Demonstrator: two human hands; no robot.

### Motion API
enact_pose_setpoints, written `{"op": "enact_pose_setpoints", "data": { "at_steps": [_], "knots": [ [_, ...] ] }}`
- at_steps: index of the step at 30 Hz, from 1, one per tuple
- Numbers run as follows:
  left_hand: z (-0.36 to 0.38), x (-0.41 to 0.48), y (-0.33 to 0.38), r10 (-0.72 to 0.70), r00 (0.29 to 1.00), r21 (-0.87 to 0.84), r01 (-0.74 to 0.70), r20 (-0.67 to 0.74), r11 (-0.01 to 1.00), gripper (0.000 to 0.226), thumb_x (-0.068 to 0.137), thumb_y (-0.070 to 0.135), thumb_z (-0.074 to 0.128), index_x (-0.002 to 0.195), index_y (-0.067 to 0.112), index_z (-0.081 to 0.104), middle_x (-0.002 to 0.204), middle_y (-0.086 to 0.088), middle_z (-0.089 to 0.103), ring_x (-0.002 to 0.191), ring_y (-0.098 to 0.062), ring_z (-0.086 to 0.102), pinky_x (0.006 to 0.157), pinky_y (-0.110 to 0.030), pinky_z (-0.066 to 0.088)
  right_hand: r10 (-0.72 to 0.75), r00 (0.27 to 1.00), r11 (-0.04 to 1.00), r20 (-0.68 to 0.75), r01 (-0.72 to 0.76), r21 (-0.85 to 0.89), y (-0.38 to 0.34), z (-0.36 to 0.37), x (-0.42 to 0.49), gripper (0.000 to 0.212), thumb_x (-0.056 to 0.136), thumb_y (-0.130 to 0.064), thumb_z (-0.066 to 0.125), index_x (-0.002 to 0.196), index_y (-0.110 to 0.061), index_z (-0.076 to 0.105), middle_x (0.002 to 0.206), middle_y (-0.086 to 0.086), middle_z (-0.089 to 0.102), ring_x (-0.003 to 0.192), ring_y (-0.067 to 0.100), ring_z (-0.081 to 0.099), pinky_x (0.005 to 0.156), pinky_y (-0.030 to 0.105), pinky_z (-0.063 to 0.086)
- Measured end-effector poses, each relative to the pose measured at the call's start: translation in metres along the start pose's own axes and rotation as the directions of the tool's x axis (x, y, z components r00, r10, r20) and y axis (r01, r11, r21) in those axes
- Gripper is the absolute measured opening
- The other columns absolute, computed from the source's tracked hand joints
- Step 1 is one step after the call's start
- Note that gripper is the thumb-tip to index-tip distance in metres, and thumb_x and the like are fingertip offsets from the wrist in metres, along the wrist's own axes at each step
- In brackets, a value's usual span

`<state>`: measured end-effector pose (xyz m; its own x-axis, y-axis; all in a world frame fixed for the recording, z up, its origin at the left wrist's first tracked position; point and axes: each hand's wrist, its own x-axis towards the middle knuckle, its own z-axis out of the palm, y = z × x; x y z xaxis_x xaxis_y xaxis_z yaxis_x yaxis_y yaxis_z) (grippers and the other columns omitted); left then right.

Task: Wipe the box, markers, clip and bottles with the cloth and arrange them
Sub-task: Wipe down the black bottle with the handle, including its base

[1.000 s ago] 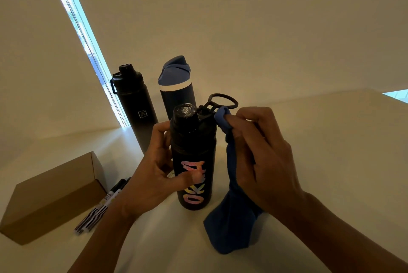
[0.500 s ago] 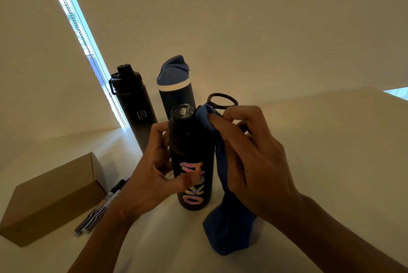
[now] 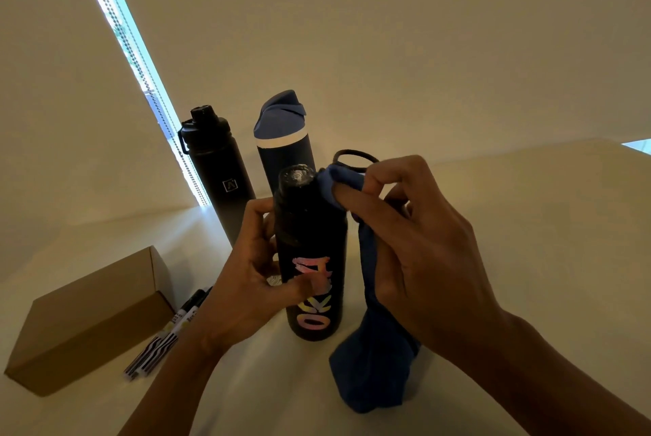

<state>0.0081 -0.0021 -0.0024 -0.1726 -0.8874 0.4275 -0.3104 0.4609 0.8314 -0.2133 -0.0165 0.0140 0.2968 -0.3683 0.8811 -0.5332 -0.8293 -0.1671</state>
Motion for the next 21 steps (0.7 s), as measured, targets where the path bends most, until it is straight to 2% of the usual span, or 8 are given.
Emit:
{"op": "enact_pose_setpoints", "data": {
  "at_steps": [2, 3, 4, 7, 11, 16, 19, 21],
  "knots": [
    [-0.001, 0.000, -0.001, -0.013, 0.999, 0.001, 0.013, -0.030, 1.000, 0.067, 0.071, 0.032, 0.085, 0.120, 0.056, 0.047, 0.131, 0.000, 0.065, 0.123, -0.030, 0.067, 0.091, -0.053, 0.062, -0.021, 0.999, 0.999, -0.031, 0.022, 0.039, -0.001, 0.010, -0.005, 0.036, 0.095, -0.012, 0.051, 0.130, -0.016, 0.050, 0.118, 0.003, 0.047, 0.092, -0.005, 0.033, 0.071, 0.008, 0.040],
    [-0.001, 0.000, -0.001, -0.011, 0.999, 0.014, 0.011, -0.038, 1.000, 0.067, 0.071, 0.033, 0.085, 0.121, 0.055, 0.046, 0.131, 0.001, 0.065, 0.123, -0.030, 0.067, 0.090, -0.052, 0.062, -0.021, 0.996, 0.998, -0.081, 0.026, 0.060, -0.001, 0.014, -0.007, 0.030, 0.098, -0.015, 0.048, 0.128, -0.017, 0.046, 0.114, 0.001, 0.045, 0.091, -0.005, 0.033, 0.070, 0.011, 0.044],
    [0.000, 0.001, -0.001, -0.005, 0.999, 0.030, 0.006, -0.041, 1.000, 0.068, 0.071, 0.034, 0.086, 0.122, 0.054, 0.045, 0.132, 0.003, 0.064, 0.123, -0.029, 0.067, 0.089, -0.050, 0.063, -0.015, 0.993, 0.997, -0.115, 0.024, 0.077, 0.000, 0.017, -0.008, 0.027, 0.101, -0.018, 0.045, 0.128, -0.017, 0.044, 0.114, 0.002, 0.046, 0.089, -0.003, 0.038, 0.069, 0.016, 0.048],
    [0.000, 0.000, -0.002, -0.005, 1.000, 0.041, 0.006, -0.028, 0.999, 0.071, 0.070, 0.032, 0.087, 0.122, 0.056, 0.045, 0.129, 0.007, 0.066, 0.123, -0.027, 0.067, 0.090, -0.040, 0.063, -0.008, 0.998, 0.998, -0.065, 0.012, 0.059, 0.004, 0.012, -0.006, 0.040, 0.094, -0.013, 0.049, 0.133, -0.017, 0.045, 0.124, 0.010, 0.048, 0.081, 0.008, 0.051, 0.066, 0.022, 0.053],
    [-0.001, -0.003, -0.001, 0.010, 0.999, 0.076, -0.007, -0.041, 0.997, 0.074, 0.068, 0.032, 0.090, 0.124, 0.052, 0.045, 0.129, 0.002, 0.064, 0.125, -0.031, 0.065, 0.095, -0.053, 0.060, -0.013, 0.998, 0.994, -0.065, 0.019, 0.104, 0.000, 0.005, -0.008, 0.041, 0.094, -0.013, 0.049, 0.135, -0.018, 0.044, 0.117, 0.001, 0.047, 0.077, 0.001, 0.042, 0.069, 0.014, 0.044],
    [-0.002, -0.003, -0.001, 0.011, 0.992, 0.139, 0.007, -0.127, 0.990, 0.078, 0.065, 0.041, 0.092, 0.128, 0.049, 0.046, 0.134, 0.013, 0.063, 0.129, -0.020, 0.063, 0.100, -0.055, 0.057, -0.057, 0.993, 0.996, -0.103, 0.063, 0.056, 0.004, 0.004, -0.008, 0.039, 0.093, -0.014, 0.050, 0.131, -0.017, 0.044, 0.115, 0.001, 0.045, 0.083, -0.003, 0.036, 0.074, 0.012, 0.040],
    [-0.002, -0.002, -0.002, 0.007, 0.987, 0.150, 0.017, -0.162, 0.989, 0.077, 0.065, 0.044, 0.091, 0.128, 0.048, 0.047, 0.132, 0.013, 0.065, 0.126, -0.018, 0.064, 0.100, -0.056, 0.057, -0.078, 0.995, 0.990, -0.056, 0.084, 0.111, -0.001, 0.009, -0.010, 0.042, 0.092, -0.014, 0.050, 0.133, -0.023, 0.043, 0.113, -0.001, 0.050, 0.084, -0.003, 0.038, 0.072, 0.013, 0.043],
    [-0.003, -0.003, -0.003, 0.012, 0.984, 0.162, 0.017, -0.176, 0.987, 0.079, 0.064, 0.044, 0.092, 0.130, 0.047, 0.047, 0.132, 0.013, 0.066, 0.127, -0.017, 0.064, 0.102, -0.057, 0.056, -0.110, 0.992, 0.988, -0.067, 0.116, 0.103, -0.002, 0.012, -0.011, 0.035, 0.102, -0.021, 0.044, 0.136, -0.030, 0.038, 0.113, -0.003, 0.048, 0.082, 0.000, 0.043, 0.069, 0.015, 0.048]
  ]
}}
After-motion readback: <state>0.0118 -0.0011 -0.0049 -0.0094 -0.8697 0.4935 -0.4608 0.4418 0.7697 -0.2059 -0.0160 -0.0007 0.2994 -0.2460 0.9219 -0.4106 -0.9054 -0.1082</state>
